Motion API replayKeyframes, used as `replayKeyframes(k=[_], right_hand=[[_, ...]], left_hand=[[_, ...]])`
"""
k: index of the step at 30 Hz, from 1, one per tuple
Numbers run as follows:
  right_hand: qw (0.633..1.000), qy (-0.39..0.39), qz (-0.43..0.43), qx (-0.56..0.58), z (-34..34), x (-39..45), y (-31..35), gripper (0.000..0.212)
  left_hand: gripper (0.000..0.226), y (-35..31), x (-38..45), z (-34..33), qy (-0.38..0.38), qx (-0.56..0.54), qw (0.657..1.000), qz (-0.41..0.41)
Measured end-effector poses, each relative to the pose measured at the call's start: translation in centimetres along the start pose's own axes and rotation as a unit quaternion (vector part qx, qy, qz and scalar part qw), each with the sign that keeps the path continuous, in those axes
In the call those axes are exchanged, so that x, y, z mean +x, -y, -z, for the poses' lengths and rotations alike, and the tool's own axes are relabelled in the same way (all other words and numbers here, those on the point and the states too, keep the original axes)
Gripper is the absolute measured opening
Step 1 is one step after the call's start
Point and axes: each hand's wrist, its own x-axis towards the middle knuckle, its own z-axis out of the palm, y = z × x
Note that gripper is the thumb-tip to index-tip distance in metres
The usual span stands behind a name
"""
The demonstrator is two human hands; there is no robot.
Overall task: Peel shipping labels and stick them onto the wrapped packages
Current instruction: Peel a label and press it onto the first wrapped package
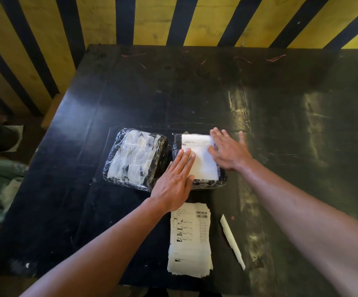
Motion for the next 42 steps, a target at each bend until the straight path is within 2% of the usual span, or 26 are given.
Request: replayKeyframes(k=[2,5,8,15,18,23,26,33,38,42], right_hand=[[1.0,-0.015,-0.001,0.001,0.4,-0.5,-0.8,0.072],[0.995,-0.058,0.08,-0.009,0.1,-2.1,0.9,0.076],[0.989,-0.031,0.142,-0.024,-1.8,-4.0,3.2,0.079],[0.993,-0.039,0.063,-0.088,-2.8,-5.7,0.8,0.09],[0.996,-0.053,0.026,-0.067,-2.0,-6.0,0.1,0.092],[0.991,-0.059,0.11,-0.042,-3.8,-7.4,3.8,0.082],[0.994,-0.061,0.09,-0.021,-5.3,-8.0,4.4,0.079],[0.996,-0.062,0.041,-0.044,-3.7,-9.4,-0.3,0.081],[0.991,-0.067,0.11,-0.039,-4.4,-9.4,3.6,0.075],[0.991,-0.082,0.098,-0.03,-6.0,-10.5,3.3,0.074]], left_hand=[[0.062,-0.1,-0.1,0.0,0.004,-0.01,1.0,0.007],[0.062,-0.2,0.0,0.0,0.001,-0.013,1.0,0.002],[0.062,-0.1,0.0,-0.2,-0.007,-0.017,1.0,-0.007],[0.065,0.0,0.0,0.0,-0.02,-0.015,1.0,0.001],[0.065,-0.1,0.0,-0.1,-0.018,-0.02,1.0,0.009],[0.065,-0.2,0.1,-0.3,-0.005,-0.013,1.0,0.006],[0.066,-0.1,0.1,0.0,0.0,-0.011,1.0,0.001],[0.067,-0.2,0.0,0.3,0.002,0.005,1.0,0.01],[0.065,-0.2,0.1,0.1,0.016,0.017,1.0,0.012],[0.066,0.1,0.2,0.5,0.031,0.035,0.999,0.002]])
